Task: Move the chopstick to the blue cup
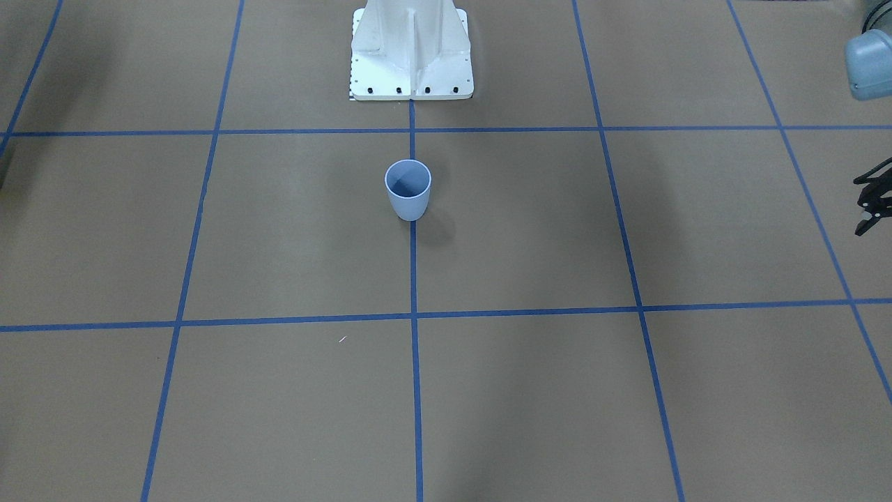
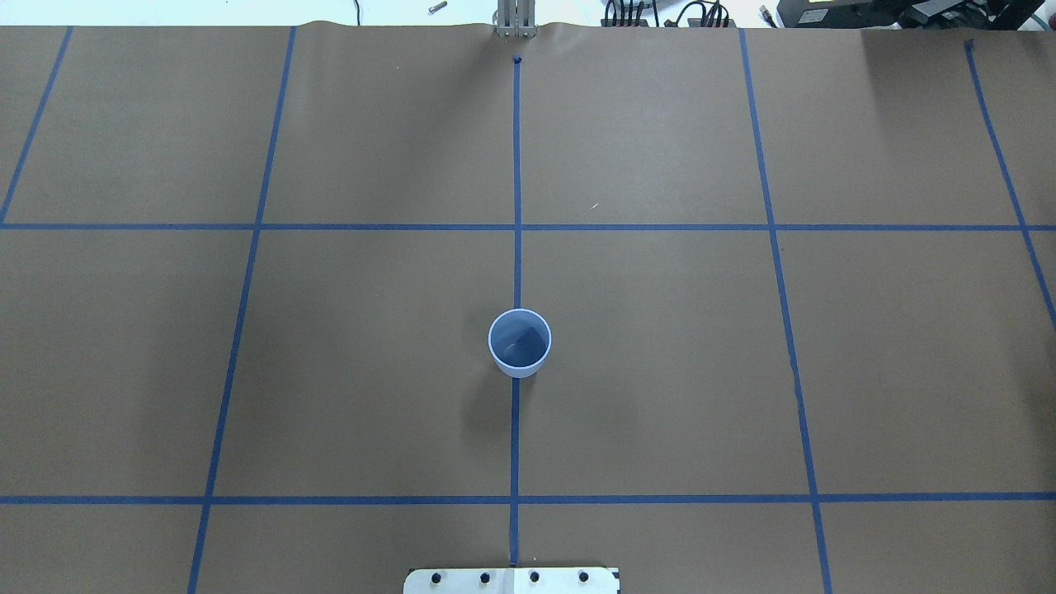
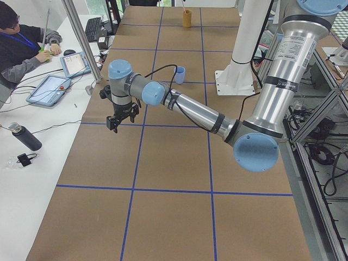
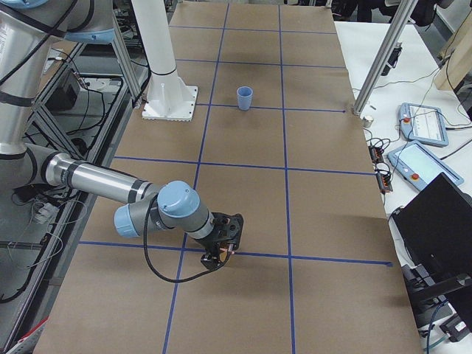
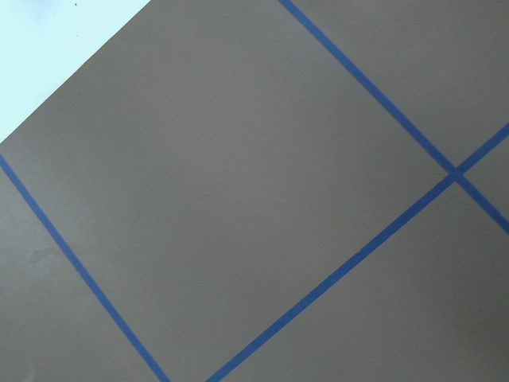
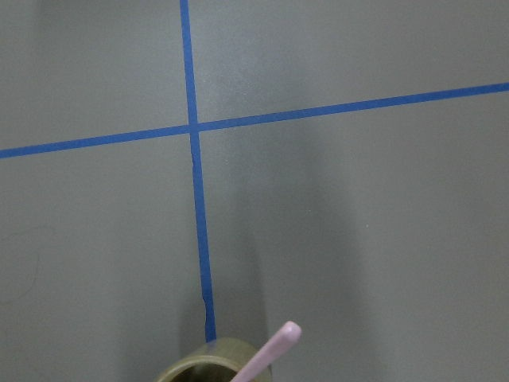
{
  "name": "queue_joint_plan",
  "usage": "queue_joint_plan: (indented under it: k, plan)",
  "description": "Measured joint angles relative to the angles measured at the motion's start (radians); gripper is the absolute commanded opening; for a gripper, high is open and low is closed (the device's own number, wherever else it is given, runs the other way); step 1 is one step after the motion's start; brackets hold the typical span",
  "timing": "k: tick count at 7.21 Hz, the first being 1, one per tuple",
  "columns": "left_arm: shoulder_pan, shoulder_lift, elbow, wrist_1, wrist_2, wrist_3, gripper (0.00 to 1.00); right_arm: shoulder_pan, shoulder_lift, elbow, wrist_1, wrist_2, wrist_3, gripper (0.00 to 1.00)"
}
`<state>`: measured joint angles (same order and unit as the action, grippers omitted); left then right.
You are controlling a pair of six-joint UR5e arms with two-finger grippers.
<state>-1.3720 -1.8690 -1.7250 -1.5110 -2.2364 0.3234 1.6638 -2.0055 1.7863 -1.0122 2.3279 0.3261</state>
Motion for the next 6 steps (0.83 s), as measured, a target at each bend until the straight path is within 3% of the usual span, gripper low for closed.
queue_joint_plan:
  k: [2,3,4,5,6]
  plan:
    - [-0.002,0.002,0.000,0.000,-0.001,0.003,0.98,-0.002,0.024,-0.013,0.001,0.010,0.047,0.81]
    - [-0.002,0.003,0.000,0.000,-0.001,0.003,0.98,-0.004,0.033,-0.020,0.000,0.011,0.055,0.71]
    - [-0.002,0.005,-0.001,-0.001,-0.001,0.003,0.98,-0.008,0.042,-0.025,0.000,0.012,0.058,0.53]
    - [-0.001,0.006,-0.002,-0.001,-0.001,0.003,0.98,-0.011,0.051,-0.031,0.000,0.016,0.060,0.42]
    - [-0.001,0.006,-0.002,-0.001,-0.001,0.003,0.98,-0.014,0.058,-0.036,-0.001,0.022,0.061,0.38]
